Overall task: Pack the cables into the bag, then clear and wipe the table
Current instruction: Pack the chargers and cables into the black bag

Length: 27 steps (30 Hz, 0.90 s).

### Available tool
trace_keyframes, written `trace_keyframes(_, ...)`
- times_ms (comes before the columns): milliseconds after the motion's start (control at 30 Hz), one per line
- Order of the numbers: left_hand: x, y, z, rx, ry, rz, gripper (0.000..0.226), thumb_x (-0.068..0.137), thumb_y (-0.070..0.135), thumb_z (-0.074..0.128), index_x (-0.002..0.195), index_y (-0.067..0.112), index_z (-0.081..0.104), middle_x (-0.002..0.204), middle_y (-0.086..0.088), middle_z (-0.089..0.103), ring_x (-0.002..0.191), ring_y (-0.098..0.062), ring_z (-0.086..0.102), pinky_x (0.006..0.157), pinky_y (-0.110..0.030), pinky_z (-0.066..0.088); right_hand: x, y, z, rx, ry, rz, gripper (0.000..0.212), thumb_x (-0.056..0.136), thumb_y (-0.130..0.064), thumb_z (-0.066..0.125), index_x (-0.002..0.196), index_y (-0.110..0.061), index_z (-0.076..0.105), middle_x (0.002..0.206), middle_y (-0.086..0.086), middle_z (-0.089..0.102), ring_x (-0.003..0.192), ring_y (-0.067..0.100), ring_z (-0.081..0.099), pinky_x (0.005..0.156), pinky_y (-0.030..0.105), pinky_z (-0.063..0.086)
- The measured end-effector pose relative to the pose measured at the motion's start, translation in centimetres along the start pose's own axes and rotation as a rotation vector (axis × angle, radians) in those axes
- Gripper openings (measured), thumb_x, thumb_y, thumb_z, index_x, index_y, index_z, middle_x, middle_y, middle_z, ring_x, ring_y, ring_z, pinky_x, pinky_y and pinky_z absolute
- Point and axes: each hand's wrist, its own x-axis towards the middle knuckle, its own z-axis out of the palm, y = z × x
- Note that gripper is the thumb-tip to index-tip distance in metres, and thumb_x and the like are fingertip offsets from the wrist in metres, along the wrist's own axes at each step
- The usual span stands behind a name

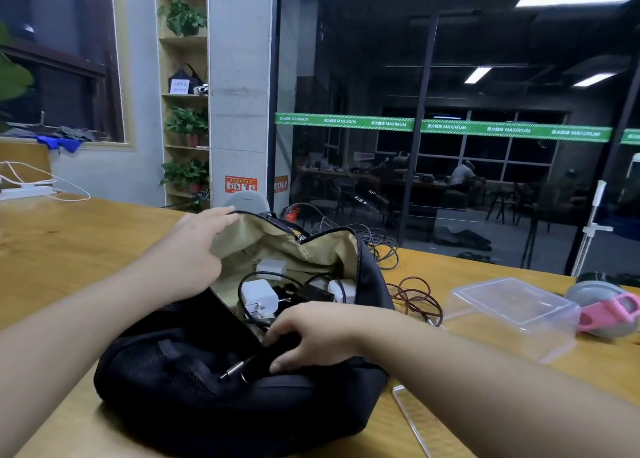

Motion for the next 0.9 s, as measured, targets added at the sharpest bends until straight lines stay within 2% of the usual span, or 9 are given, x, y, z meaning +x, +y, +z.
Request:
trace_keyframes(100, -0.1, 0.3, -0.1, 0.010, -0.016, 0.005, 0.080, 0.071, -0.016, 0.039, 0.143, 0.020, 0.034, 0.152, 0.013, 0.024, 0.140, -0.015, 0.017, 0.115, -0.030, 0.014, 0.2, 0.2, 0.3, 0.046, 0.106, -0.019, 0.026, 0.094, -0.028, 0.056, 0.117, -0.018, 0.067, 0.119, 0.002, 0.065, 0.112, 0.020, 0.056, 0.087, 0.025, 0.040)
trace_keyframes(300, -0.4, 0.9, -0.8, 0.055, -0.065, -0.004, 0.082, 0.074, -0.017, 0.036, 0.146, 0.022, 0.028, 0.153, 0.018, 0.016, 0.141, -0.013, 0.011, 0.116, -0.030, 0.014, 1.0, 1.0, 0.0, 0.166, 0.205, -0.006, 0.024, 0.096, -0.025, 0.053, 0.109, -0.011, 0.067, 0.110, 0.004, 0.066, 0.103, 0.018, 0.057, 0.077, 0.023, 0.035)
trace_keyframes(467, -0.5, 1.1, -1.0, 0.042, -0.105, 0.014, 0.080, 0.077, -0.015, 0.035, 0.146, 0.022, 0.026, 0.154, 0.016, 0.015, 0.143, -0.009, 0.009, 0.113, -0.023, 0.010, 2.6, 2.1, -1.5, 0.589, 0.633, 0.170, 0.013, 0.098, -0.021, 0.050, 0.094, -0.014, 0.061, 0.090, -0.001, 0.058, 0.087, 0.013, 0.052, 0.074, 0.023, 0.037)
trace_keyframes(533, -0.3, 1.5, -0.8, 0.025, -0.094, 0.021, 0.078, 0.077, -0.016, 0.036, 0.146, 0.019, 0.027, 0.154, 0.014, 0.016, 0.143, -0.008, 0.010, 0.111, -0.019, 0.008, 3.4, 2.2, -1.4, 0.609, 0.704, 0.221, 0.005, 0.097, -0.021, 0.050, 0.094, -0.019, 0.054, 0.089, -0.003, 0.056, 0.085, 0.015, 0.051, 0.075, 0.025, 0.039)
trace_keyframes(567, -0.1, 1.7, -0.6, 0.016, -0.077, 0.026, 0.078, 0.076, -0.016, 0.036, 0.146, 0.017, 0.028, 0.154, 0.013, 0.017, 0.143, -0.008, 0.011, 0.112, -0.019, 0.008, 3.7, 1.9, -1.2, 0.603, 0.697, 0.234, 0.004, 0.096, -0.021, 0.052, 0.099, -0.021, 0.051, 0.092, -0.004, 0.054, 0.086, 0.015, 0.051, 0.078, 0.027, 0.040)
trace_keyframes(667, 0.7, 2.0, 0.1, -0.023, -0.037, 0.038, 0.078, 0.074, -0.015, 0.039, 0.146, 0.016, 0.029, 0.154, 0.010, 0.018, 0.142, -0.009, 0.014, 0.116, -0.024, 0.010, 4.5, -0.1, 0.0, 0.628, 0.586, 0.201, 0.037, 0.091, -0.023, 0.060, 0.119, -0.018, 0.036, 0.108, 0.001, 0.055, 0.098, 0.020, 0.054, 0.093, 0.035, 0.043)
trace_keyframes(733, 1.0, 2.5, 0.3, -0.058, -0.024, 0.043, 0.080, 0.073, -0.016, 0.038, 0.146, 0.015, 0.026, 0.155, 0.010, 0.017, 0.143, -0.009, 0.012, 0.117, -0.026, 0.011, 4.4, -1.5, 0.5, 0.670, 0.442, 0.140, 0.050, 0.090, -0.023, 0.062, 0.128, -0.012, 0.031, 0.118, 0.008, 0.059, 0.101, 0.023, 0.058, 0.091, 0.037, 0.047)
trace_keyframes(800, 1.1, 3.2, 0.5, -0.079, -0.006, 0.045, 0.082, 0.073, -0.016, 0.037, 0.147, 0.014, 0.023, 0.155, 0.011, 0.014, 0.144, -0.011, 0.009, 0.117, -0.026, 0.009, 3.8, -2.1, 0.4, 0.596, 0.318, 0.090, 0.045, 0.091, -0.016, 0.057, 0.130, -0.006, 0.039, 0.121, 0.011, 0.062, 0.103, 0.026, 0.061, 0.085, 0.036, 0.050)
trace_keyframes(900, 1.2, 3.6, 0.8, -0.085, 0.005, 0.054, 0.083, 0.072, -0.016, 0.036, 0.148, 0.014, 0.020, 0.156, 0.010, 0.010, 0.145, -0.016, 0.007, 0.118, -0.031, 0.008, 2.2, -2.1, -1.0, 0.466, 0.430, 0.075, 0.038, 0.087, -0.008, 0.048, 0.125, -0.012, 0.052, 0.124, 0.005, 0.062, 0.113, 0.022, 0.058, 0.093, 0.030, 0.047)
